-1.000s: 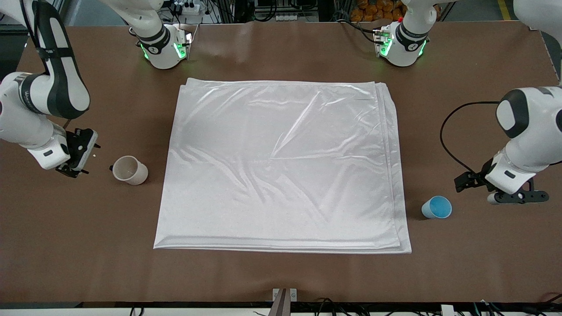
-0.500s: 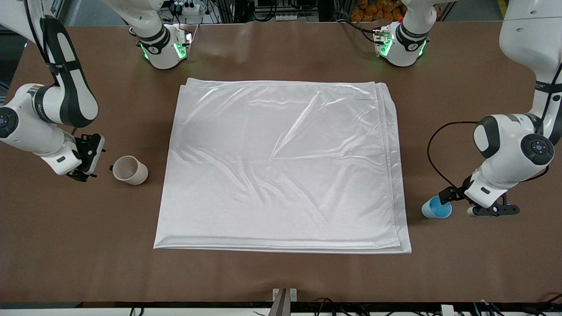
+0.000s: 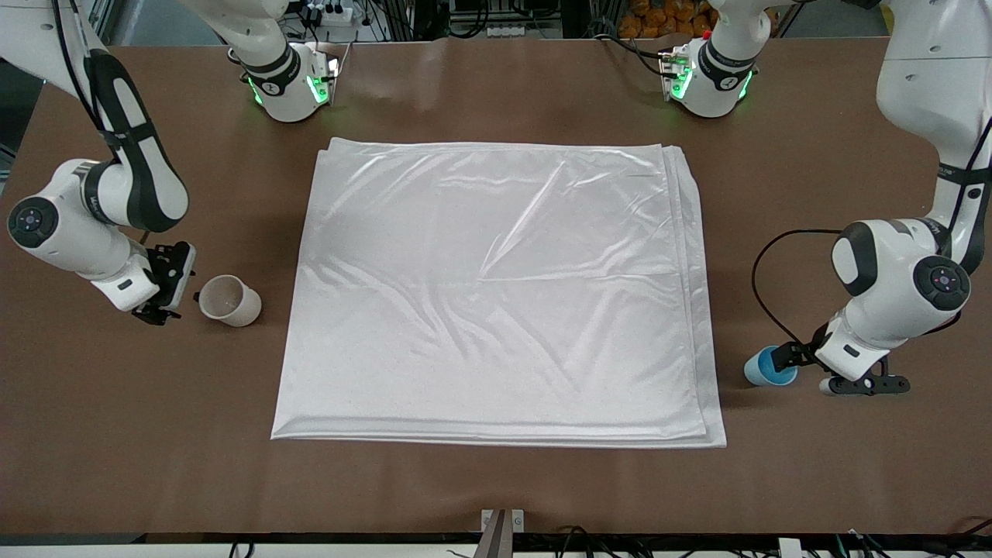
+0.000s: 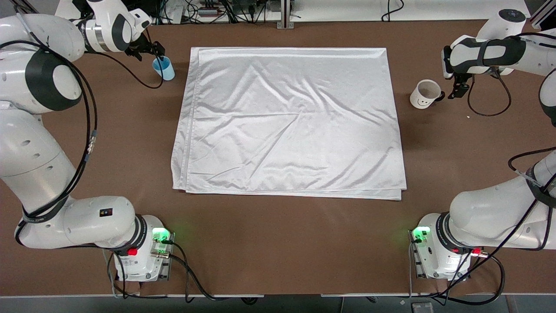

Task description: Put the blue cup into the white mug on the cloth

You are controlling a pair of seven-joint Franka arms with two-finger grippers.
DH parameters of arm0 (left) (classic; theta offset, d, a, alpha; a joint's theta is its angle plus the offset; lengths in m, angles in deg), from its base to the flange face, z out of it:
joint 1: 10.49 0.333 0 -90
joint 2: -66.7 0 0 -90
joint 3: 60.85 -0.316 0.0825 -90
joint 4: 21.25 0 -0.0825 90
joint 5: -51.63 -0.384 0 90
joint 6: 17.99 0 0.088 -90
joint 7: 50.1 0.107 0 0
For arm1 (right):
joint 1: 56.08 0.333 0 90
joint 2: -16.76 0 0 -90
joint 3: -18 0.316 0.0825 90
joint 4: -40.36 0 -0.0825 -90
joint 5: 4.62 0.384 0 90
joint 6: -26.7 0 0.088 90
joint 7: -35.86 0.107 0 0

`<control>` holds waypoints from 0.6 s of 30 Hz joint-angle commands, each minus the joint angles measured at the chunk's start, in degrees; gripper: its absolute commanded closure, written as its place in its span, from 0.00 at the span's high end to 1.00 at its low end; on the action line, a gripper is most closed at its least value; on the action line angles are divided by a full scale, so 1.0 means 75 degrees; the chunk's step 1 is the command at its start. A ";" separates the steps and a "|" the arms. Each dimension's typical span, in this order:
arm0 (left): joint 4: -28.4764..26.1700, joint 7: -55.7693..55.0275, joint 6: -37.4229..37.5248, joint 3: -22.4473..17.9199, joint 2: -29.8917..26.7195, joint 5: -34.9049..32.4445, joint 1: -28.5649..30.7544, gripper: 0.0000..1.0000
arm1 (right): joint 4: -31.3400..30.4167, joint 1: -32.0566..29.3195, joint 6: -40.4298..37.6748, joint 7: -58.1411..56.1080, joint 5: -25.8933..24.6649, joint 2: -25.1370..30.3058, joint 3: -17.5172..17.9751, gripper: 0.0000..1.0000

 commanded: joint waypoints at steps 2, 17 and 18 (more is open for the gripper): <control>0.0240 0.0238 0.0007 0.0047 0.0332 0.0162 0.0043 1.00 | -0.0203 -0.0101 0.0365 -0.0113 -0.0097 -0.0133 0.0082 1.00; 0.0240 0.0320 0.0007 0.0047 0.0567 0.0151 0.0031 0.56 | -0.0203 -0.0159 0.0916 -0.0347 -0.0050 -0.0590 0.0105 1.00; 0.0240 0.0320 0.0007 0.0047 0.0579 0.0151 0.0031 0.50 | -0.0203 -0.0171 0.0939 -0.0347 -0.0050 -0.0590 0.0105 1.00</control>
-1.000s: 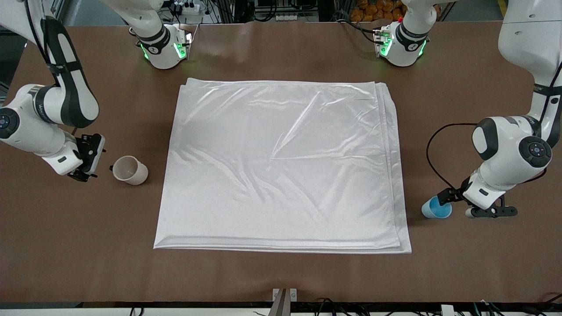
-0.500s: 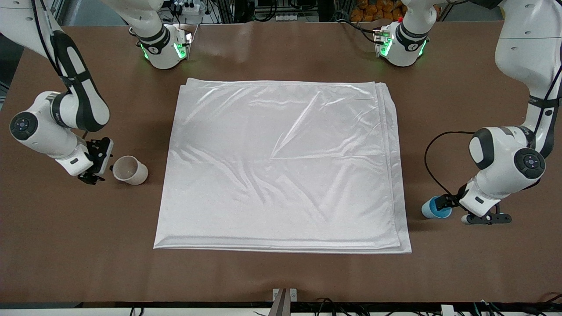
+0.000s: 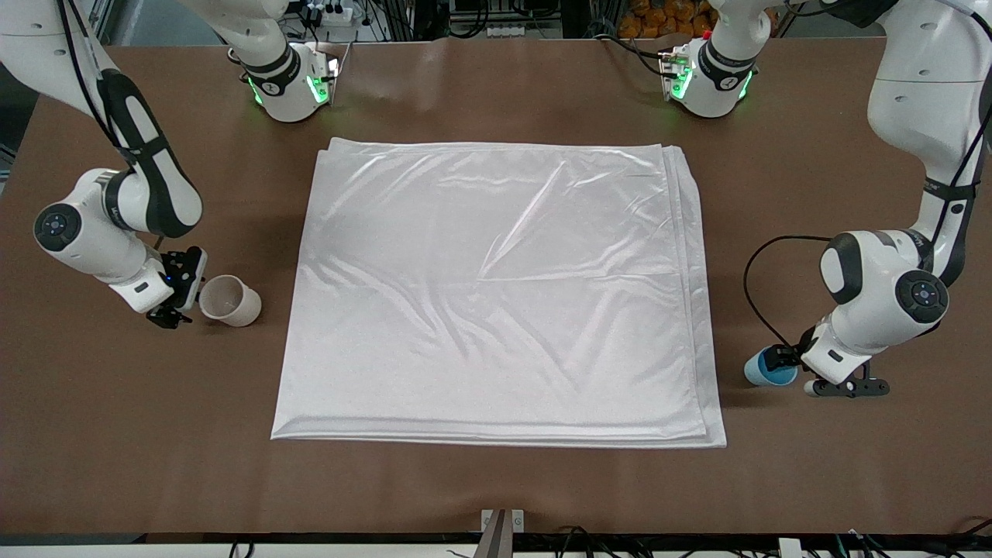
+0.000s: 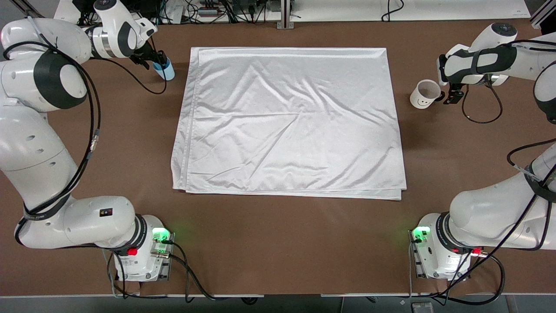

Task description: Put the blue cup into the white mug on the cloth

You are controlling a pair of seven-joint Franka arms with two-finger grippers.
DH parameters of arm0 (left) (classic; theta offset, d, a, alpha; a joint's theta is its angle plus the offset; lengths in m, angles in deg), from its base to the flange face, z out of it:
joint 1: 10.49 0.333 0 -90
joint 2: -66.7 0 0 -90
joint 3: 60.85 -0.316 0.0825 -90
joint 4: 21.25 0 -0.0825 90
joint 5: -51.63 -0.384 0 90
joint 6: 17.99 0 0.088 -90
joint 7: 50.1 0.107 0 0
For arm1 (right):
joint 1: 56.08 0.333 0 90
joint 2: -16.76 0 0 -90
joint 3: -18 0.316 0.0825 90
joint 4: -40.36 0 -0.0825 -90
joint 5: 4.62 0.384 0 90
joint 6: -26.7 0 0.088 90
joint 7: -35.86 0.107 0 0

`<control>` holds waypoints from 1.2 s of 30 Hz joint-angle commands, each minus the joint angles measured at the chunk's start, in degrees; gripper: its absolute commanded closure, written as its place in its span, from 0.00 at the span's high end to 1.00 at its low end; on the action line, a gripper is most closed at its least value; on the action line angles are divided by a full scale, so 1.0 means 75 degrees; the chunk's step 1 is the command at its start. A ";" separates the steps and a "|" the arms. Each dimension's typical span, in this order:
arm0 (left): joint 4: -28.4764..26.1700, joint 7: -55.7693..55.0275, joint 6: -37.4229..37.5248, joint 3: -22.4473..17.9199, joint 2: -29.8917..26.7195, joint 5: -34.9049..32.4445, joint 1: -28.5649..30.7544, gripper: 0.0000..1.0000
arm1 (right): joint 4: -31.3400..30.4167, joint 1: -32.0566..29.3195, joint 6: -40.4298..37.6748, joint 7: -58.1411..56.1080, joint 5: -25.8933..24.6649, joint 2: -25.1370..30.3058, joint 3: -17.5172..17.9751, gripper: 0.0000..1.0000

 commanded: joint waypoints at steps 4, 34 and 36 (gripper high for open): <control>0.0172 0.0247 0.0020 0.0055 0.0216 0.0151 0.0035 0.32 | -0.0091 -0.0132 0.0220 -0.0142 -0.0039 -0.0136 0.0089 1.00; 0.0207 0.0763 0.0020 0.0067 0.0029 0.0104 0.0059 0.00 | -0.0255 -0.0167 0.0349 -0.0142 -0.0004 -0.0066 0.0136 0.00; 0.0219 0.0740 0.0020 0.0067 -0.0042 0.0104 0.0001 0.00 | -0.0243 -0.0225 0.0349 -0.0142 0.0008 -0.0054 0.0159 0.00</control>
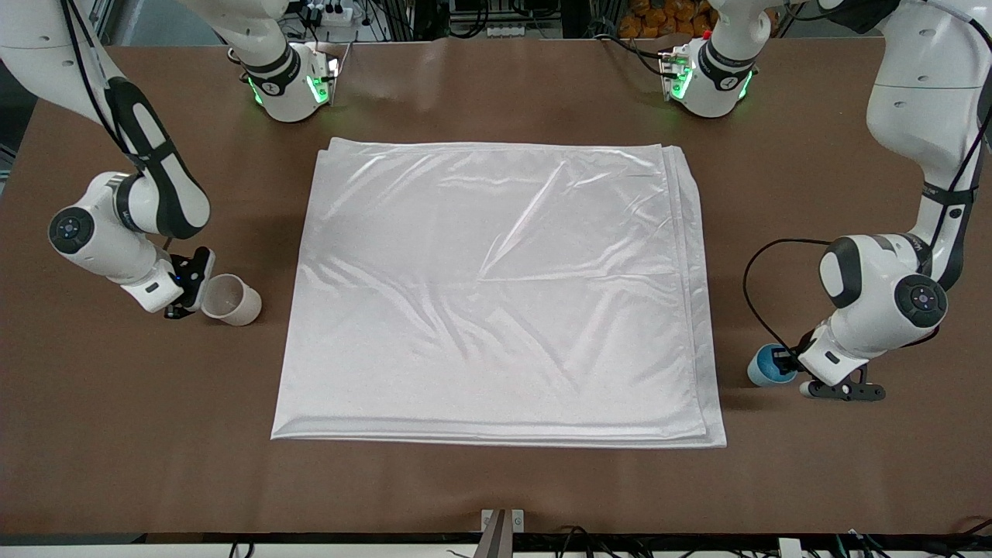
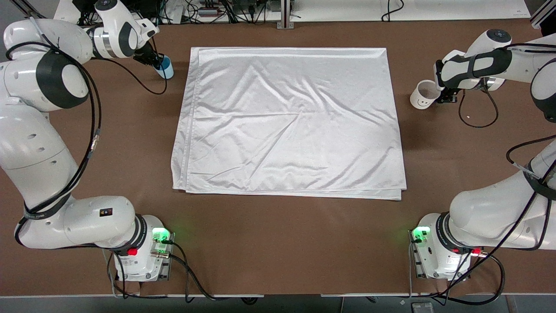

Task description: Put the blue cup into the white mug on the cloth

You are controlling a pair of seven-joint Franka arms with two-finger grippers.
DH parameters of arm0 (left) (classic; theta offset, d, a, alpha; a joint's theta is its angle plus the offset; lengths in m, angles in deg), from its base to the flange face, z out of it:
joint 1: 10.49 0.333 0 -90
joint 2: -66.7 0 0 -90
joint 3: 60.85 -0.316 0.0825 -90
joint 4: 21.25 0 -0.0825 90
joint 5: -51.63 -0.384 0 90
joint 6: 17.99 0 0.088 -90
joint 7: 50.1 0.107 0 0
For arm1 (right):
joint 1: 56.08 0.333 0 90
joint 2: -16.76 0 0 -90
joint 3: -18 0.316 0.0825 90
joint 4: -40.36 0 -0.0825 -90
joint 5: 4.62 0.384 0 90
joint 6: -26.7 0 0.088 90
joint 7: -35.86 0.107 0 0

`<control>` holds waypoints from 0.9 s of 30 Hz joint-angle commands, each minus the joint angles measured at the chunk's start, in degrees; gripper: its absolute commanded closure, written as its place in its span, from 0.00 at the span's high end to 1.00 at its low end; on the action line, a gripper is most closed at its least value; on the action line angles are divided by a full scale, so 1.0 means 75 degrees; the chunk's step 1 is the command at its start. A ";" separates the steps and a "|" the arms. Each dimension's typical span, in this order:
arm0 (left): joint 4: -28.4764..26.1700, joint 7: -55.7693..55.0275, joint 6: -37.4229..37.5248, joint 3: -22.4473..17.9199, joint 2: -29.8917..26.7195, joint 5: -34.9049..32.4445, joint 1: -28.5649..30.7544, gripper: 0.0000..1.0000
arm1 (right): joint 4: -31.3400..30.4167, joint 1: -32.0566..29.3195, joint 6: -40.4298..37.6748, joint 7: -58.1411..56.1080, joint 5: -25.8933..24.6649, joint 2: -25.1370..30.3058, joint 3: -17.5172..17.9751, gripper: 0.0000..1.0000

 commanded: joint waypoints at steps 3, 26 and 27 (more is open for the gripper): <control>0.0036 0.0200 0.0020 0.0042 -0.0265 0.0099 -0.0062 0.00 | -0.0113 -0.0423 0.0109 -0.0135 0.0183 0.0247 0.0397 0.00; 0.0165 0.0246 0.0687 0.0288 -0.0969 0.0052 -0.0038 0.00 | 0.0144 -0.0412 -0.1192 0.1398 0.0359 0.1092 0.2882 0.00; 0.0212 0.0247 0.0781 0.0288 -0.0981 0.0052 -0.0038 0.00 | 0.0179 -0.0389 -0.1250 0.1527 0.0359 0.1092 0.2987 0.00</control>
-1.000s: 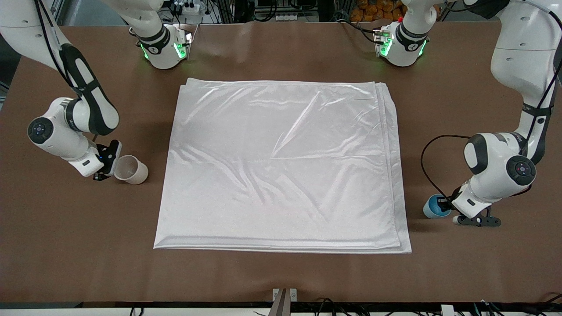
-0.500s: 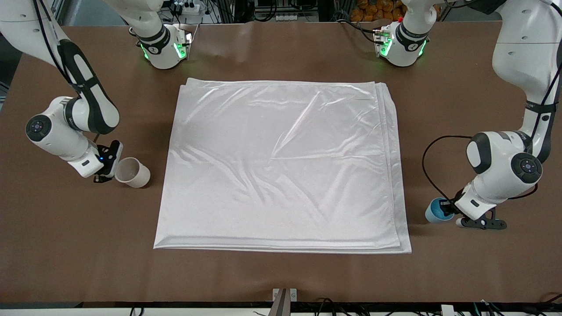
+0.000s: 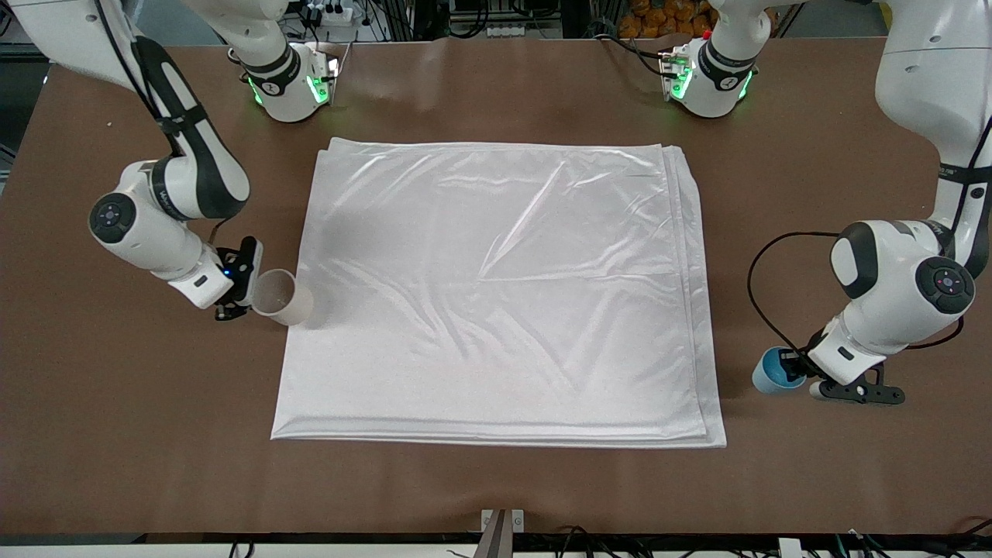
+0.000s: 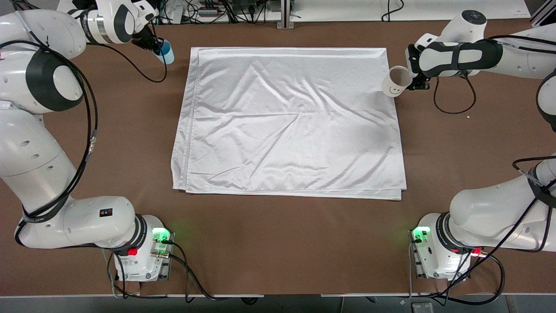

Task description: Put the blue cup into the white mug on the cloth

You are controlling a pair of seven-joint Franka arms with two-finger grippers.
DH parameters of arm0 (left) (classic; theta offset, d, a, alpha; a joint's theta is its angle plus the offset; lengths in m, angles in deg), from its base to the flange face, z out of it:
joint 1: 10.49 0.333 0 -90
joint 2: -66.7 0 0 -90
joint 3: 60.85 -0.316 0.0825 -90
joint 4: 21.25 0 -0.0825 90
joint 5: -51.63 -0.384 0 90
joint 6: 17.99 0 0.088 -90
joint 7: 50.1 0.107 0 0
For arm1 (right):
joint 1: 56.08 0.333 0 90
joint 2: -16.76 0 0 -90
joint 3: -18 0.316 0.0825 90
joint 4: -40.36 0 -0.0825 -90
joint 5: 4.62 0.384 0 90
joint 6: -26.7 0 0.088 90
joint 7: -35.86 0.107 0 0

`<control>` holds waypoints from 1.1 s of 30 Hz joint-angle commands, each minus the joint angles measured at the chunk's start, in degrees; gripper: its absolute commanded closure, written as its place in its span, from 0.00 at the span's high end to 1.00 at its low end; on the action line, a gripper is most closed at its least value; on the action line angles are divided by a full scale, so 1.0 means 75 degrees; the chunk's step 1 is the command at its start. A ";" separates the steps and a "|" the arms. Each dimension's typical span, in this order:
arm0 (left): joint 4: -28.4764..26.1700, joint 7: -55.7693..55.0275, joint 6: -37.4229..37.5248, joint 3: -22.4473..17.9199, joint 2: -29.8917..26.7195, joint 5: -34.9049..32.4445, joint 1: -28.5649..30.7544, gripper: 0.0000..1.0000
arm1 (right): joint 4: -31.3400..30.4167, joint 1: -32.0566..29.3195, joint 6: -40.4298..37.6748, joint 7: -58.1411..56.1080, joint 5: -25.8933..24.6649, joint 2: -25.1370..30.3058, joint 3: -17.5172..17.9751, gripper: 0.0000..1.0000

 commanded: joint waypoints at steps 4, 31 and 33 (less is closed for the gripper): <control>0.0300 0.0226 0.0903 0.0098 -0.0375 0.0064 0.0048 0.00 | 0.0196 0.0211 -0.0469 0.0982 0.0092 0.0224 0.0932 0.00; 0.1262 0.0190 0.2181 0.0813 -0.0422 0.0064 0.0013 0.00 | 0.1016 0.3317 -0.0492 0.6830 -0.2251 -0.0666 0.0980 0.00; 0.1262 0.0156 0.2287 0.0860 -0.0504 0.0064 -0.0010 0.00 | 0.1203 0.3481 -0.0492 0.6971 -0.2368 -0.0853 0.0968 0.00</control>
